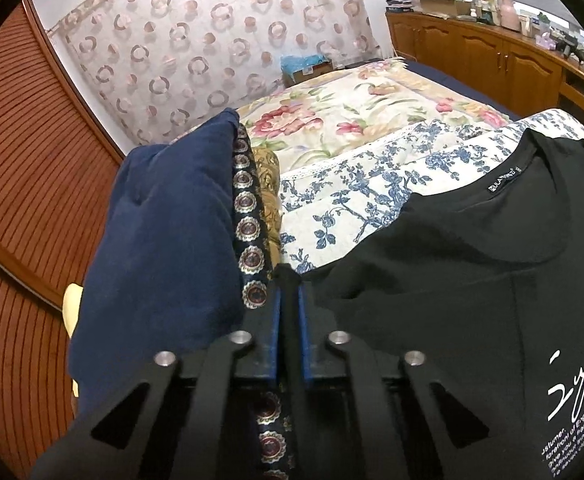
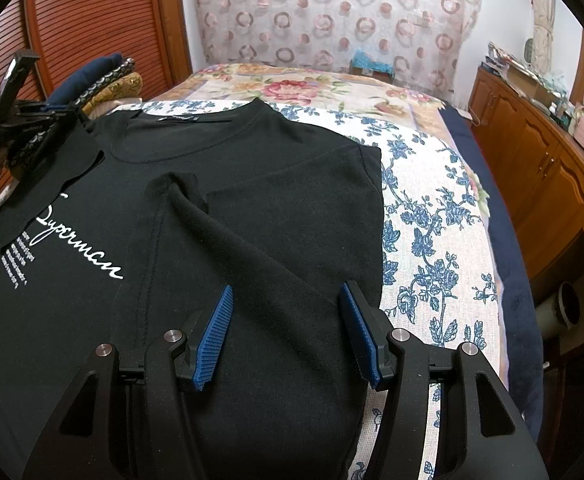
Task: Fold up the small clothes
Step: 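Grasp the black T-shirt's hem with the left gripper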
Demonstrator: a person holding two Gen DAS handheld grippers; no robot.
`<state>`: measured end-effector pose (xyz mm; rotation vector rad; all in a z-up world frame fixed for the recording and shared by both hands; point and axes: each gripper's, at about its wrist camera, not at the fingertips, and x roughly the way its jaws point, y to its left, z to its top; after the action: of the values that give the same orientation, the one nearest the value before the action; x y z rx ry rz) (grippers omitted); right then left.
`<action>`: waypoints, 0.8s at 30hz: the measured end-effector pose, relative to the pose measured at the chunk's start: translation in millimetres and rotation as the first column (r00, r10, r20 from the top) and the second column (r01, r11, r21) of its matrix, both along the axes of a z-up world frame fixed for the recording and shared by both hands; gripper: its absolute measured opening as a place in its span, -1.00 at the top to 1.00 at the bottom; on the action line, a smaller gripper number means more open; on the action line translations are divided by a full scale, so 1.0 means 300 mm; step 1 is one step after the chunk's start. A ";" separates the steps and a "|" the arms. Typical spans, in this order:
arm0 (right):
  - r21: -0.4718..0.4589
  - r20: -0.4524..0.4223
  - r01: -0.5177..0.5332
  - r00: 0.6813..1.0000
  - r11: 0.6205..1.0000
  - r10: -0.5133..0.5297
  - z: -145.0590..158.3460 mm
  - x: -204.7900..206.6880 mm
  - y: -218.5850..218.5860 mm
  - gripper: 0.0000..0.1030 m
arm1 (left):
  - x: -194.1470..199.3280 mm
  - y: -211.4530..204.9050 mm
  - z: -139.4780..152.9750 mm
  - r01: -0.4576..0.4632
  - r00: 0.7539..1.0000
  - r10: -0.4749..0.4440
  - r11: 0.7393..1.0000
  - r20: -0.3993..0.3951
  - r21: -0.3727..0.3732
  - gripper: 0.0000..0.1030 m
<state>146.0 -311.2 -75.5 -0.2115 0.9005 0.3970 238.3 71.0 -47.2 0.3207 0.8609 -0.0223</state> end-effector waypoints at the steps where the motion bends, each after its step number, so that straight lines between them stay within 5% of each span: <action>1: 0.000 0.000 0.000 1.000 1.000 0.000 0.000 0.000 0.000 -0.10 | -0.004 0.002 0.000 0.004 1.000 -0.004 1.000 0.000 -0.005 0.94; 8: -0.002 0.002 -0.001 1.000 1.000 0.001 -0.001 0.000 0.000 -0.10 | -0.119 0.013 0.045 0.046 0.997 -0.041 0.996 0.067 -0.078 0.96; 17: -0.003 0.003 -0.001 1.000 1.000 0.001 -0.001 0.000 -0.001 -0.10 | -0.428 -0.012 0.092 0.110 0.981 -0.066 0.964 0.184 -0.243 0.96; 24: -0.003 0.004 -0.001 1.000 1.000 0.001 -0.002 -0.001 0.000 -0.11 | -0.523 -0.050 0.087 0.140 0.973 -0.087 0.959 0.215 -0.245 0.96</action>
<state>145.8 -311.3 -75.9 -0.2156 0.8974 0.3962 81.3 56.0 -21.1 0.1232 0.6272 -0.2057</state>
